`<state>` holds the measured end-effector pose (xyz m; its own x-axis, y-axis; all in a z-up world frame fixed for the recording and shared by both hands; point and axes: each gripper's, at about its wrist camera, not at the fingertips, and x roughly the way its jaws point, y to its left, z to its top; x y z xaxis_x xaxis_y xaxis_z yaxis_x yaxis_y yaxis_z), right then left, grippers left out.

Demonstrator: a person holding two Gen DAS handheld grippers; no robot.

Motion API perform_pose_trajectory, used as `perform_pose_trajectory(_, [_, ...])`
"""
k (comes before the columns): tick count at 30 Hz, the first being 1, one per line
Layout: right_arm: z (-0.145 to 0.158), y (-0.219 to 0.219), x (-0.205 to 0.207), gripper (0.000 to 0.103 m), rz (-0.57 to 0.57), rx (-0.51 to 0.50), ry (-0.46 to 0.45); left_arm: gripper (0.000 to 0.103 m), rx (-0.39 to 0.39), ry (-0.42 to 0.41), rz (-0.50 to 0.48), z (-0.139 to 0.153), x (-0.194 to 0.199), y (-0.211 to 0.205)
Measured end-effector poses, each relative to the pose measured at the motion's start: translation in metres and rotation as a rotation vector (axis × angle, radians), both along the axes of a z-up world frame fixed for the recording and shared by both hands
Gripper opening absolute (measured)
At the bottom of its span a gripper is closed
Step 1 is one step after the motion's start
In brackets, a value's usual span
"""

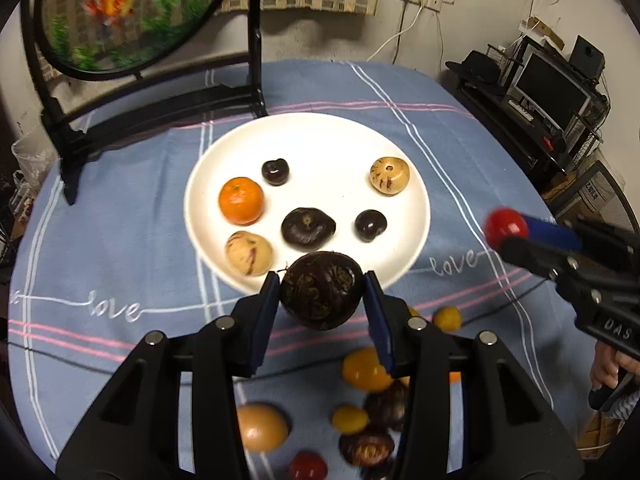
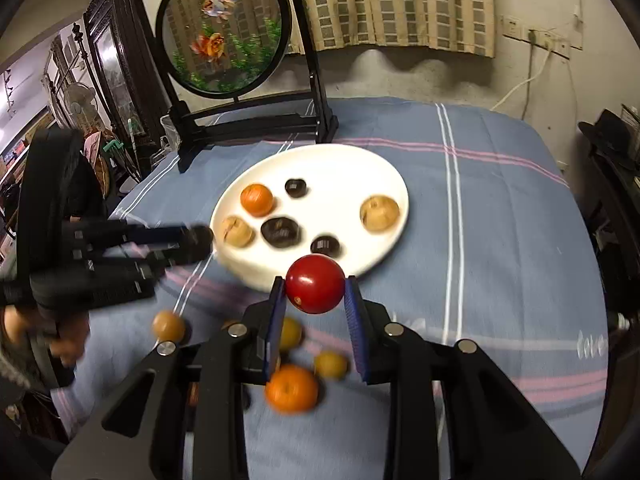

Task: Organize fruits
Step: 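Carry the brown fruit and the red tomato over the white plate with both grippers, then open both grippers to drop the brown fruit and tomato onto the plate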

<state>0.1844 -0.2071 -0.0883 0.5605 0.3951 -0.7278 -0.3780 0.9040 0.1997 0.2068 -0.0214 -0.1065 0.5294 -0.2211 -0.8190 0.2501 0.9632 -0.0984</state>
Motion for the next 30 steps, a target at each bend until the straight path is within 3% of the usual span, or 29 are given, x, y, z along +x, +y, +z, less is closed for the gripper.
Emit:
perform_pose_trajectory(9, [-0.032,0.029,0.080,0.031,0.012,0.022,0.032,0.044,-0.006,0.060,-0.013,-0.033,0.038,-0.015])
perform_pose_trajectory(12, [-0.044,0.037,0.096,0.032,0.017,0.021,0.080,0.045,-0.004,0.075,0.005,-0.041,0.043,-0.013])
perform_pose_trajectory(15, [-0.044,0.037,0.100,0.032,0.004,0.010,0.074,0.053,-0.012,0.079,0.030,-0.043,0.044,-0.006])
perform_pose_trajectory(17, [-0.037,0.030,0.095,0.037,-0.013,0.026,0.058,0.059,-0.026,0.071,0.047,-0.038,0.042,0.000])
perform_pose_trajectory(19, [-0.027,0.024,0.085,0.061,-0.039,0.025,0.020,0.063,-0.034,0.059,0.066,-0.032,0.037,0.006])
perform_pose_trajectory(25, [0.008,-0.010,0.022,0.062,-0.088,0.115,-0.038,0.066,-0.018,0.022,0.125,-0.009,-0.001,0.032])
perform_pose_trajectory(30, [0.004,-0.031,-0.054,0.062,-0.139,0.121,-0.021,0.066,-0.004,0.056,0.210,-0.014,-0.061,0.068])
